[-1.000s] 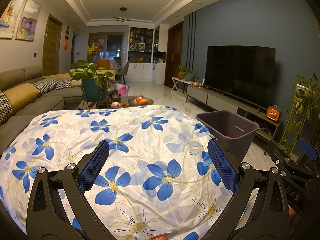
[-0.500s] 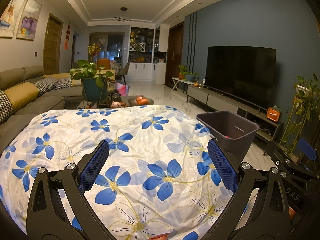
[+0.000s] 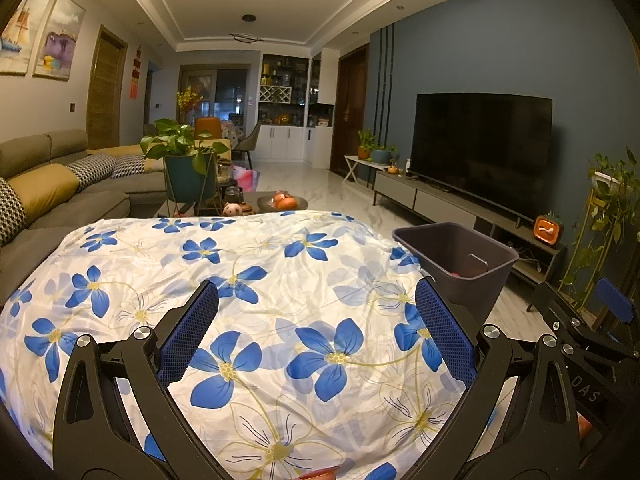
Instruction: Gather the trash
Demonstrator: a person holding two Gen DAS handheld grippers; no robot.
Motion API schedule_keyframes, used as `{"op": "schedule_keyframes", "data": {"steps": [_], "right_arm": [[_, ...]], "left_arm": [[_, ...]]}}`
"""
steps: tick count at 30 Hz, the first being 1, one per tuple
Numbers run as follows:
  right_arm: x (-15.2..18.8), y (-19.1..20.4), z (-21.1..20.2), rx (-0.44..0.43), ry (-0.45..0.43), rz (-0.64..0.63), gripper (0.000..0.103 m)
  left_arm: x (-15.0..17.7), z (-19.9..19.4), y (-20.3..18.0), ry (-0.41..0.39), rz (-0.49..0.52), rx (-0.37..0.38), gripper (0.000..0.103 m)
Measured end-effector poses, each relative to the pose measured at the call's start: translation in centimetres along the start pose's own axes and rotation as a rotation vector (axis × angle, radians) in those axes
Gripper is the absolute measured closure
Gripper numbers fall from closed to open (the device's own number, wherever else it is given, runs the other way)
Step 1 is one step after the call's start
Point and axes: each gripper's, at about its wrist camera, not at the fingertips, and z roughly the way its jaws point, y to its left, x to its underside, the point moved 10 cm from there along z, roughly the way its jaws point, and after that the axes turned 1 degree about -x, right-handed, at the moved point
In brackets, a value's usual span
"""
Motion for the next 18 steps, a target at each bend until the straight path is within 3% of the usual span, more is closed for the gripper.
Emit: {"op": "schedule_keyframes", "data": {"steps": [14, 16, 18], "right_arm": [[-0.03, 0.05, 0.05, 0.001, -0.001, 0.000, 0.006], [-0.04, 0.05, 0.06, 0.001, -0.001, 0.000, 0.006], [-0.06, 0.14, 0.12, 0.001, 0.000, 0.000, 0.006]], "left_arm": [[0.01, -0.07, -0.03, -0.005, 0.001, 0.006, 0.006], [-0.03, -0.11, -0.19, -0.009, 0.019, -0.004, 0.017], [0.16, -0.09, -0.27, -0.008, 0.030, -0.014, 0.021]]}}
